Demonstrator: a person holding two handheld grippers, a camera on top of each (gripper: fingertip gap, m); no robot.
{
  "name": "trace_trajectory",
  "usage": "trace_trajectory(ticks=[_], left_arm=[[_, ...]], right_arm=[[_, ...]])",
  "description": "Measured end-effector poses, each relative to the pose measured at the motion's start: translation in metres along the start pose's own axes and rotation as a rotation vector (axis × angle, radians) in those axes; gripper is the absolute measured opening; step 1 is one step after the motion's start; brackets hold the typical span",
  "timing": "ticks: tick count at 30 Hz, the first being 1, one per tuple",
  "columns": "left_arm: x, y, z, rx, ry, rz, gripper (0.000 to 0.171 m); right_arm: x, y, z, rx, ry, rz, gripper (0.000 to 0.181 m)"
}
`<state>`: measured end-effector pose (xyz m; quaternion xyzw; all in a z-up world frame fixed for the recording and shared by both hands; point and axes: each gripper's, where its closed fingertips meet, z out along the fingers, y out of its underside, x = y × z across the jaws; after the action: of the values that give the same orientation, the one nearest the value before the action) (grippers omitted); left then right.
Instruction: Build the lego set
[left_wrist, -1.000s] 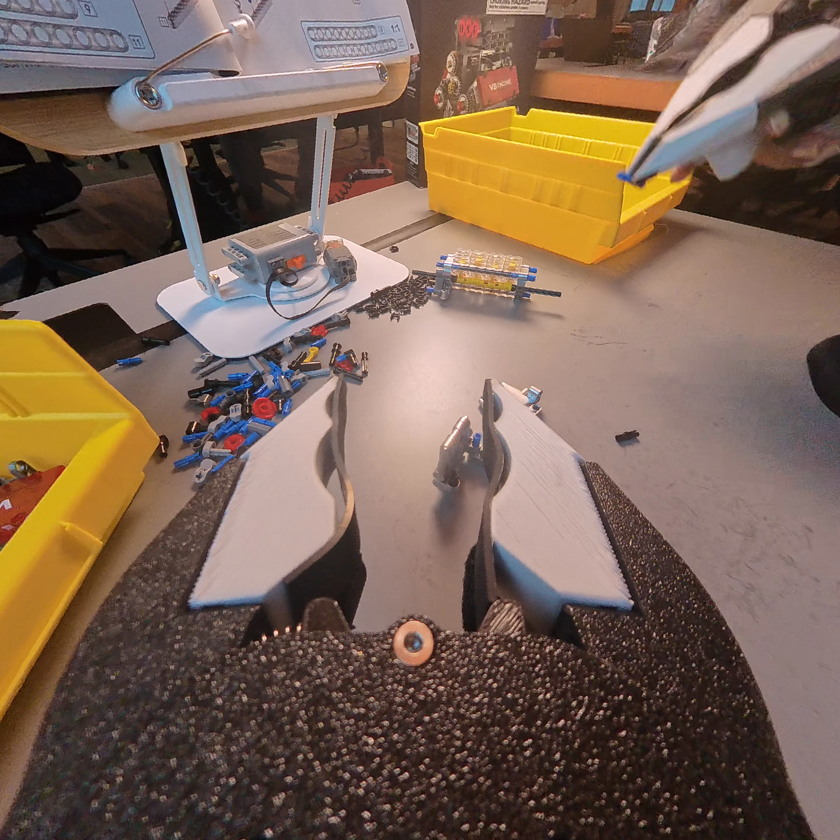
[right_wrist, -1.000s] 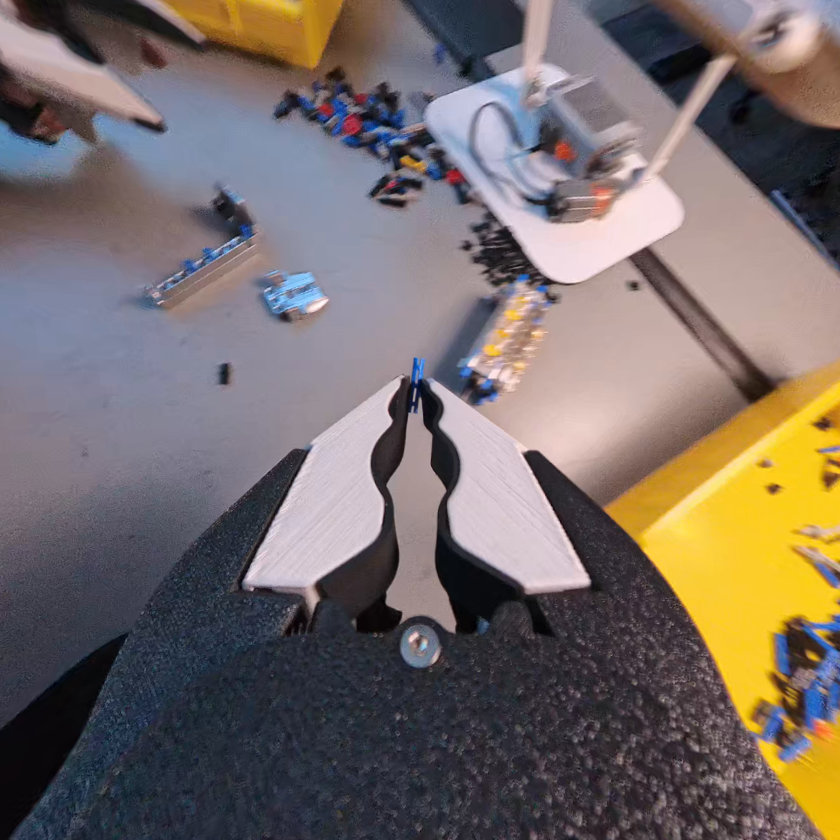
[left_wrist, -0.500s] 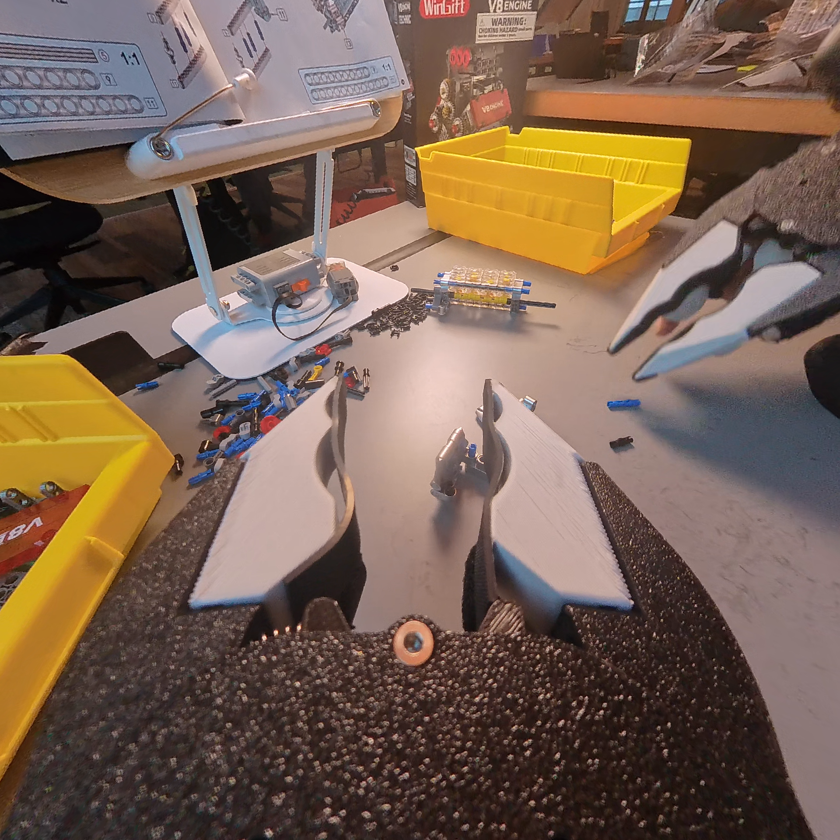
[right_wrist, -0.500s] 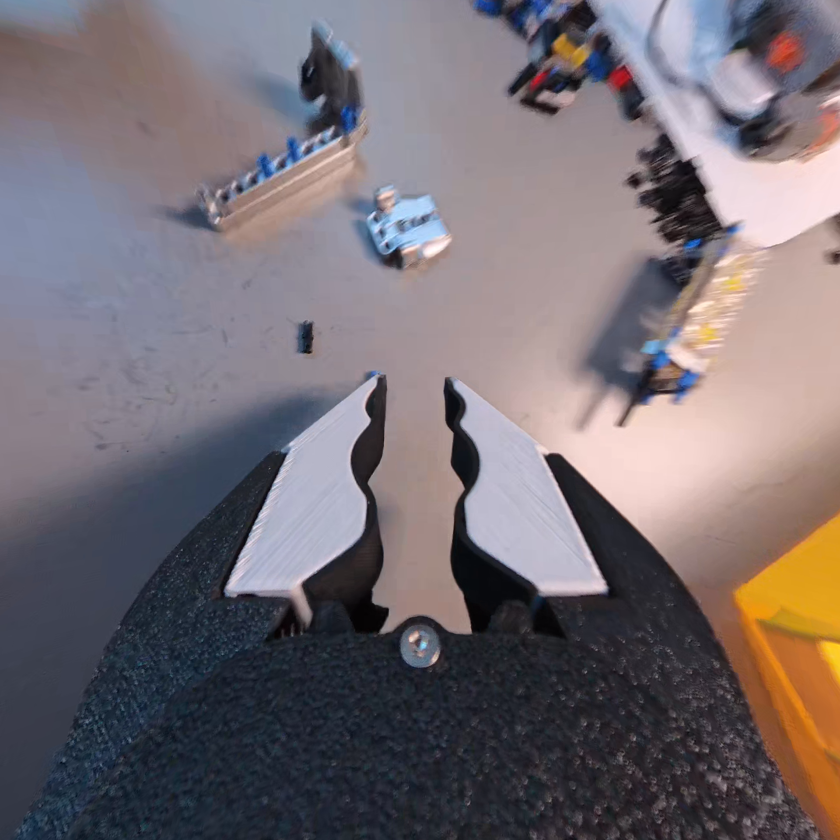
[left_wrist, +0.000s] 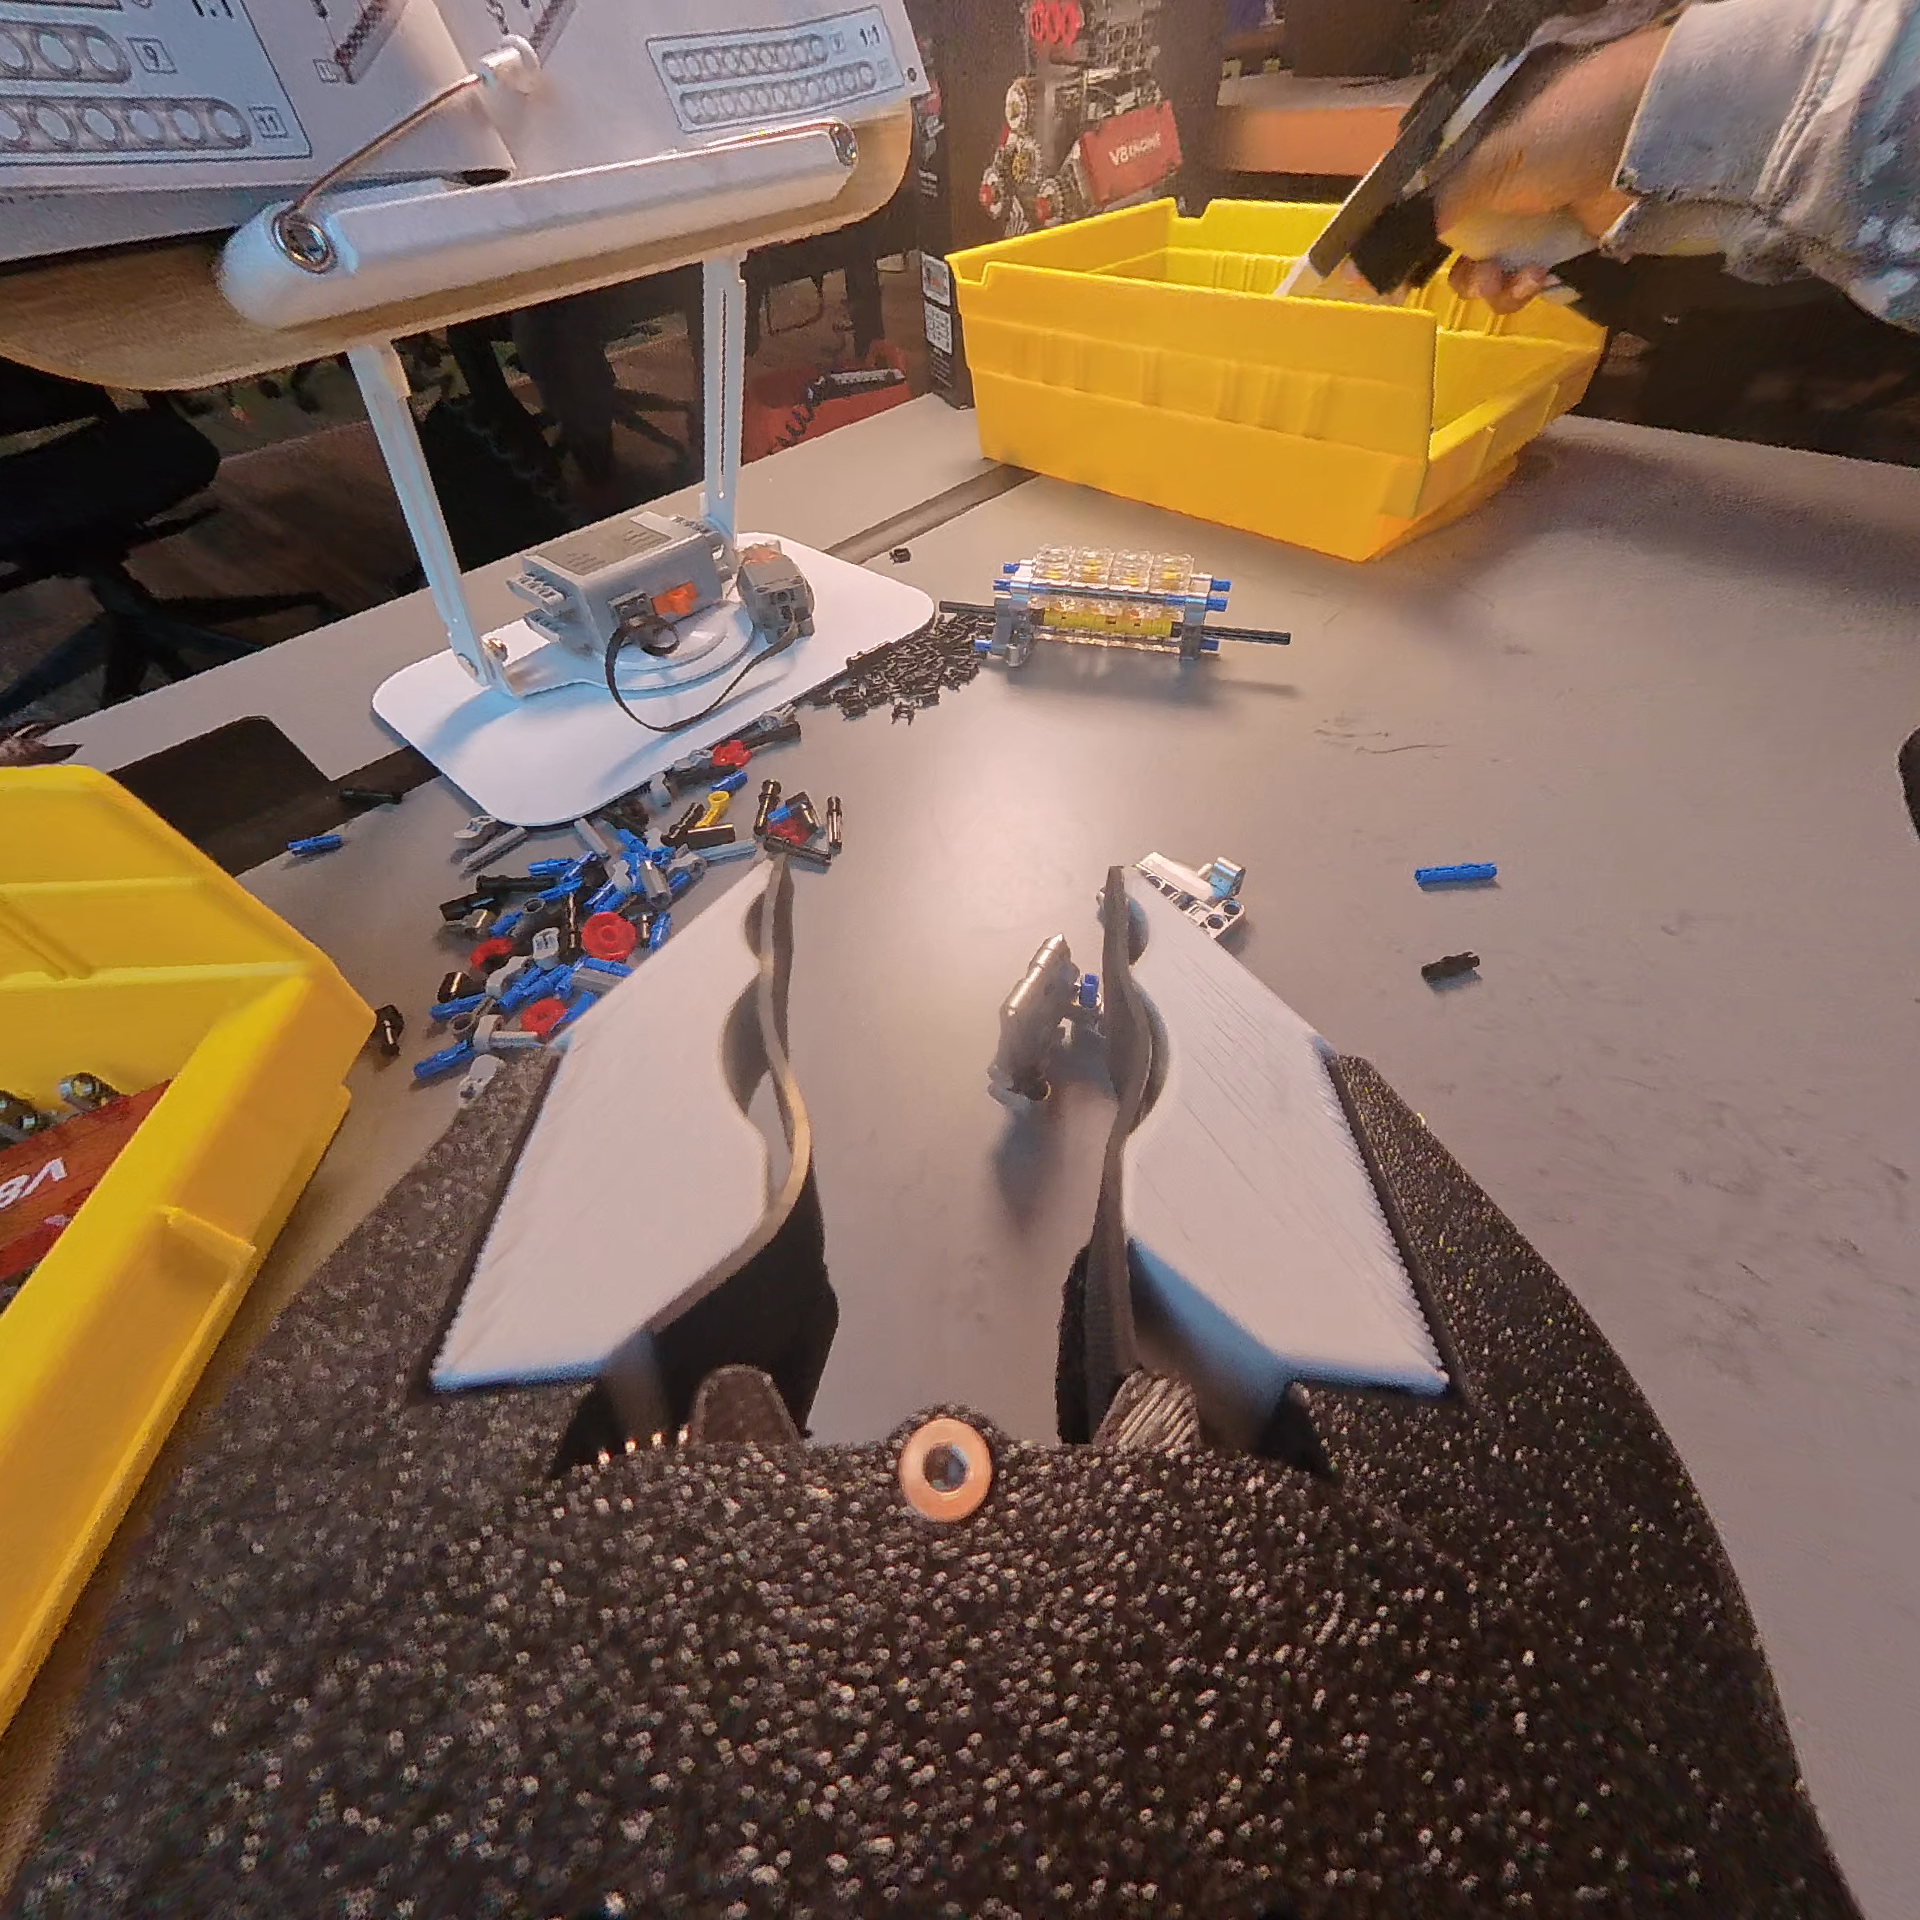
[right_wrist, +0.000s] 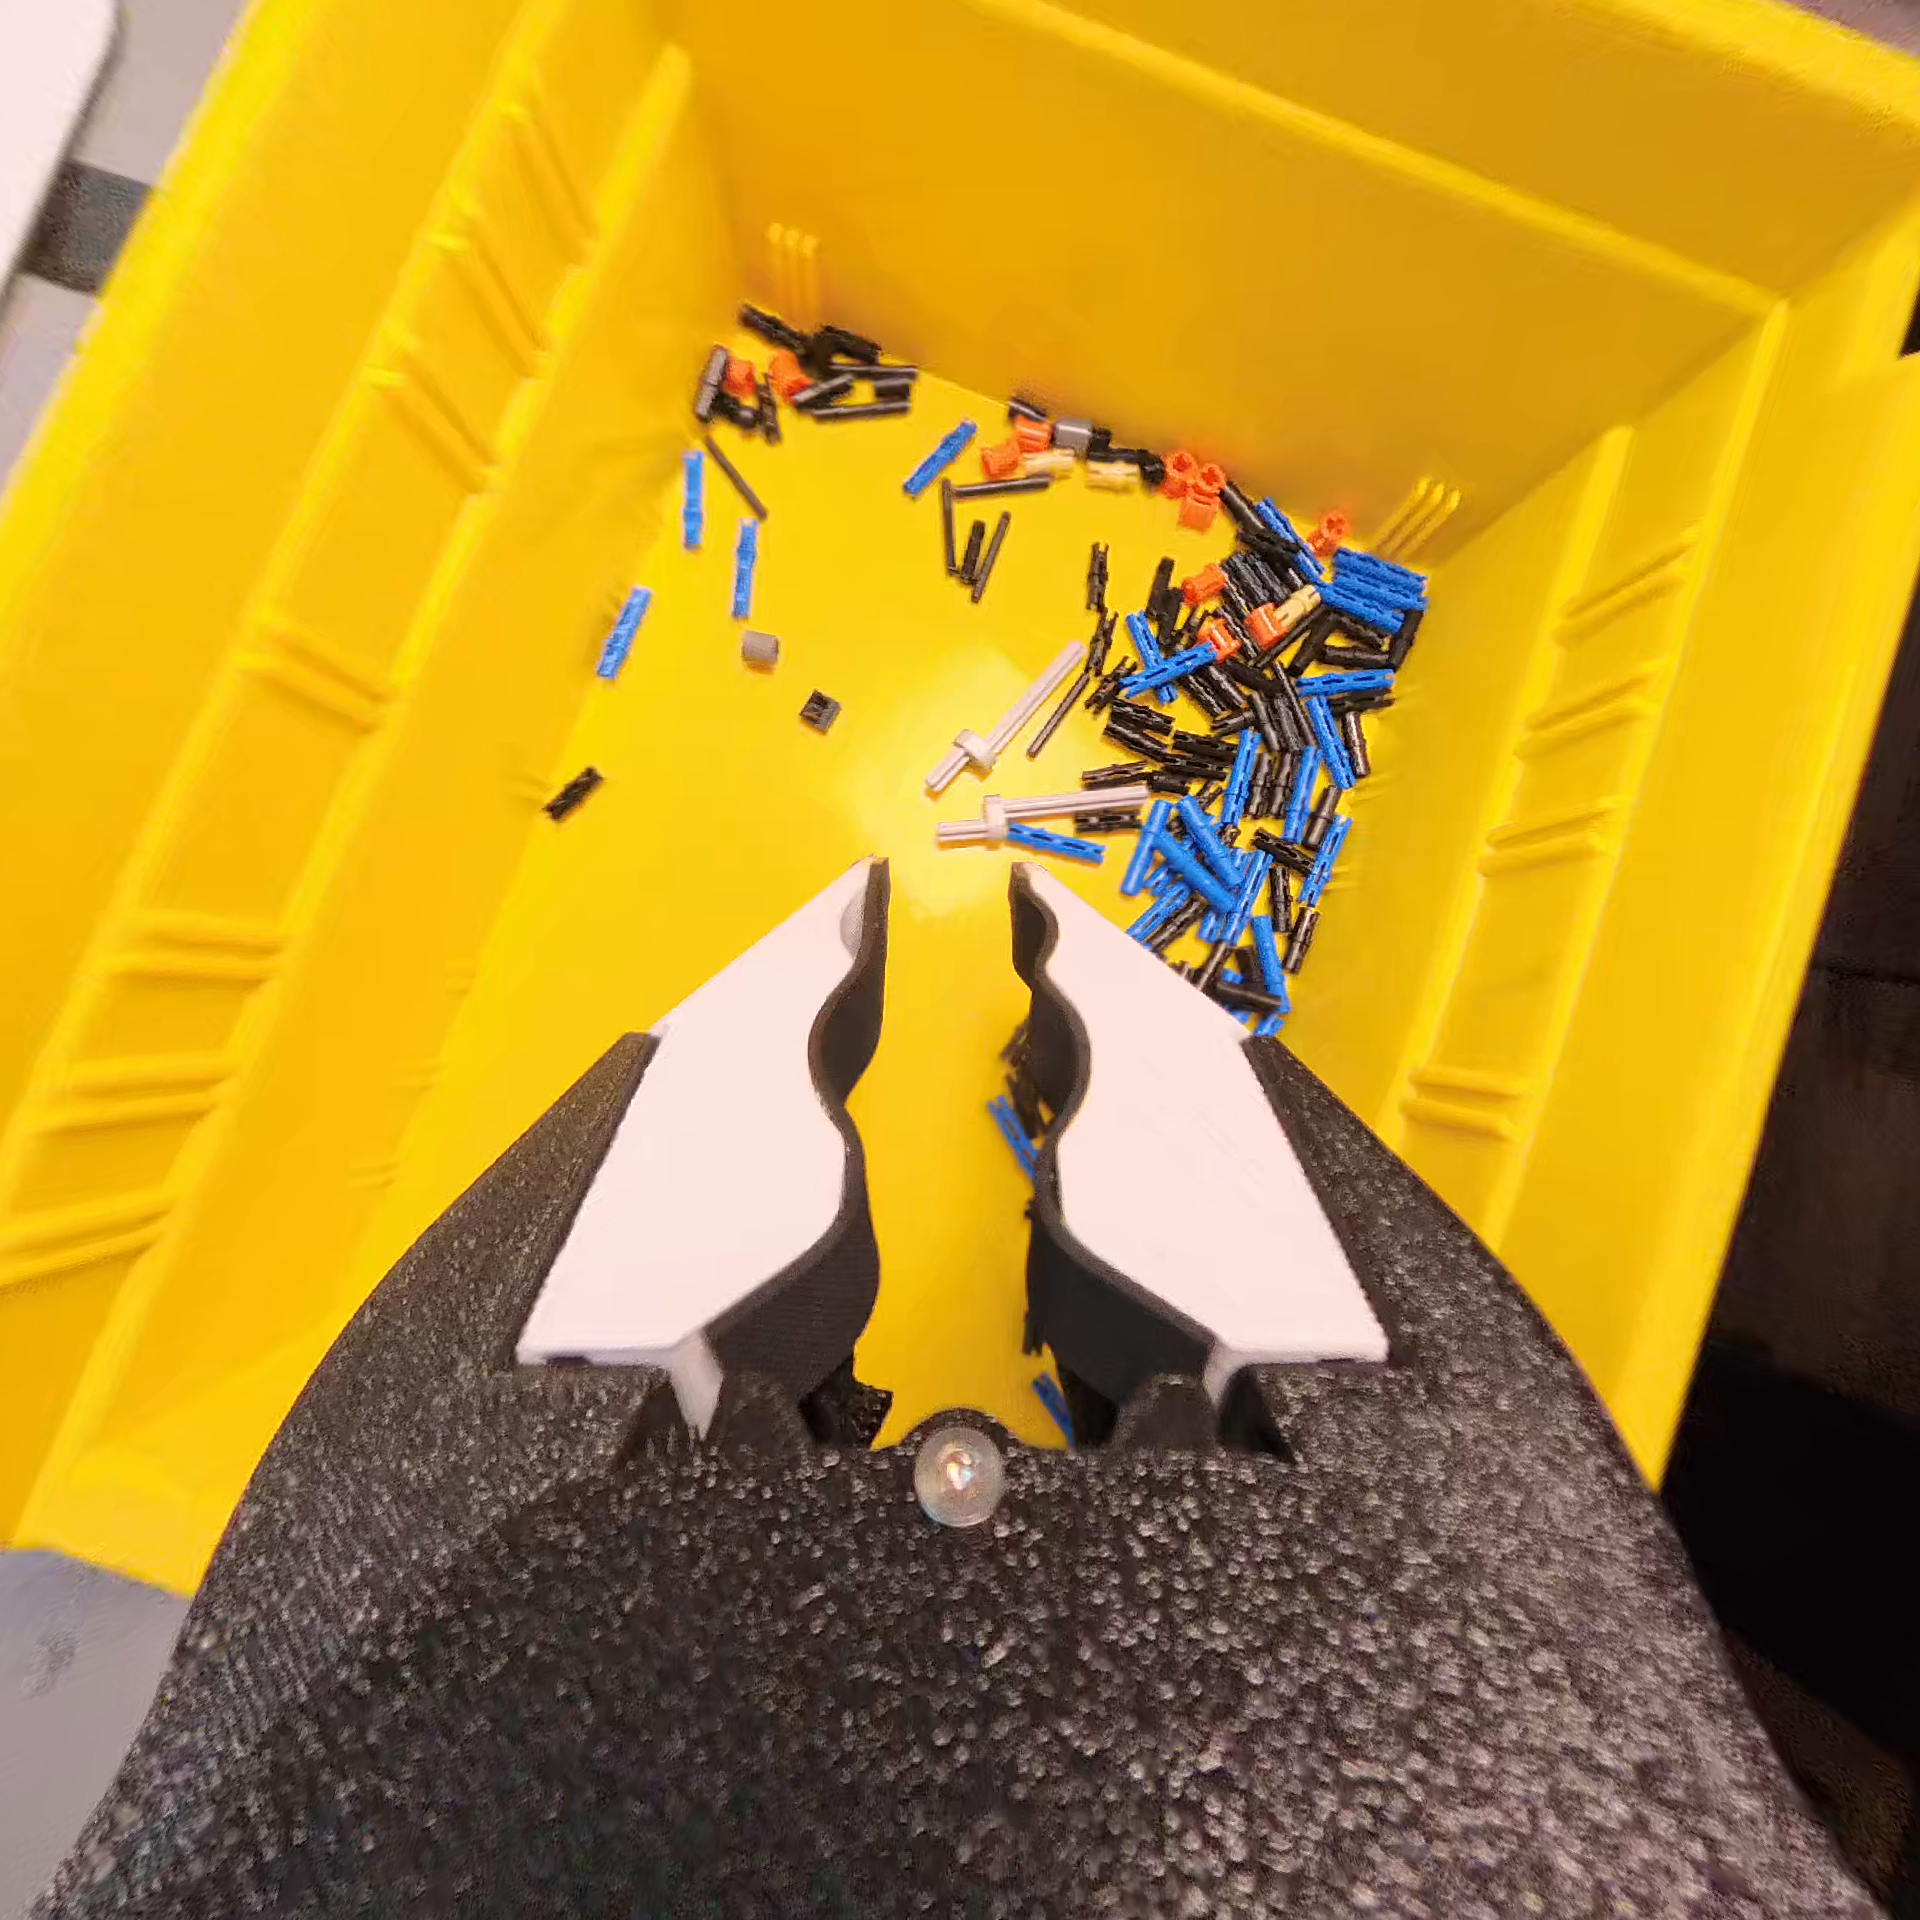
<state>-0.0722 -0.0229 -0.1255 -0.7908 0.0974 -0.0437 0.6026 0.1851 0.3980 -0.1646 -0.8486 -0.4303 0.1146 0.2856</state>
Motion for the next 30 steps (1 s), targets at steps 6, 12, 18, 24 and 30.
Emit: trace_trajectory(ticks=[6,12,18,24,30], left_arm=[[-0.001,0.005,0.002,-0.018,0.007,-0.010,0.058],[0.001,0.003,0.002,-0.015,0.015,-0.003,0.058],[0.000,0.000,0.000,-0.006,0.017,-0.007,0.058],[0.002,0.001,0.001,-0.011,0.019,-0.002,0.058],[0.002,0.001,0.001,-0.011,0.019,-0.002,0.058]], right_arm=[[0.024,-0.001,0.028,-0.020,0.026,0.128,0.019],[0.026,0.008,0.036,-0.090,0.043,0.155,0.006],[0.018,0.014,0.031,-0.122,0.021,0.147,0.004],[0.010,0.024,0.025,-0.155,-0.023,0.165,0.009],[0.006,0.025,0.013,-0.145,-0.029,0.152,0.018]])
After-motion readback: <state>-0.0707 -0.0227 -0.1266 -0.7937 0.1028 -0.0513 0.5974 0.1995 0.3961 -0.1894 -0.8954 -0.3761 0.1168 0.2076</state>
